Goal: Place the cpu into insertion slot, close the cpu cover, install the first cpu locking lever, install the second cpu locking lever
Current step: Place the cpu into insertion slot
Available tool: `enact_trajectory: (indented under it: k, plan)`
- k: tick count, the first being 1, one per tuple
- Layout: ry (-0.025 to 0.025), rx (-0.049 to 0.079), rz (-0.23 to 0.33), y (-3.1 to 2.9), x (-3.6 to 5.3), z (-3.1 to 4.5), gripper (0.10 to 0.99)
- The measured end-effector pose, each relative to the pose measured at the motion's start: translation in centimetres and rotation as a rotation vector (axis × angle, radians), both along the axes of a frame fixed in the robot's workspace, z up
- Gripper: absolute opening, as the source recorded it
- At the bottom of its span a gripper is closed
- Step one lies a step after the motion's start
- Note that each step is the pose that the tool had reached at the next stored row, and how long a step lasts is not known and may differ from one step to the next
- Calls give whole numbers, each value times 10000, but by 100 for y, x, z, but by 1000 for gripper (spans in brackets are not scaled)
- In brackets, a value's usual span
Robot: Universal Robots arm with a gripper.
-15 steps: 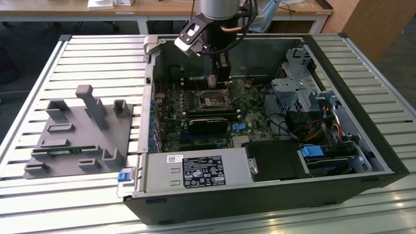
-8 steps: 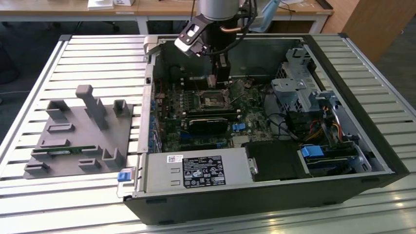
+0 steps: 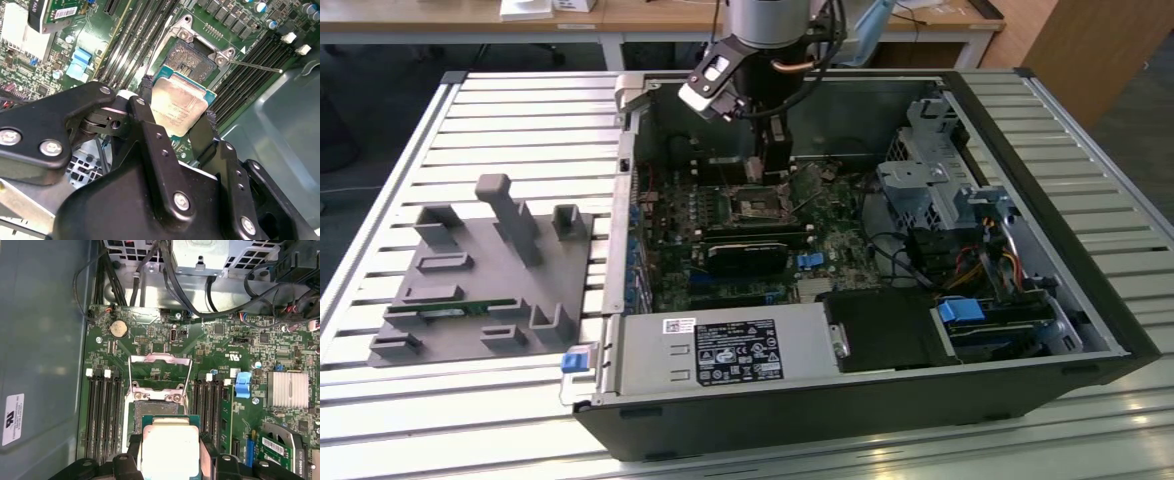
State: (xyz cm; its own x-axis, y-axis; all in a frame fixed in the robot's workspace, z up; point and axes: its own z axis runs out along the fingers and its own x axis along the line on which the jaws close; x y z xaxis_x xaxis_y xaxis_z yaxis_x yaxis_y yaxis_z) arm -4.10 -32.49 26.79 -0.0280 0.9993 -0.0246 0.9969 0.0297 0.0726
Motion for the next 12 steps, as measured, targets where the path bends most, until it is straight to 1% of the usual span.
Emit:
enact_trajectory:
  k: [5,9,12]
  plan:
    - [2,-7,1,1,-5,-88,541]
    - [4,-10,0,1,-5,-93,541]
    - [1,-7,-1,3,-18,-126,541]
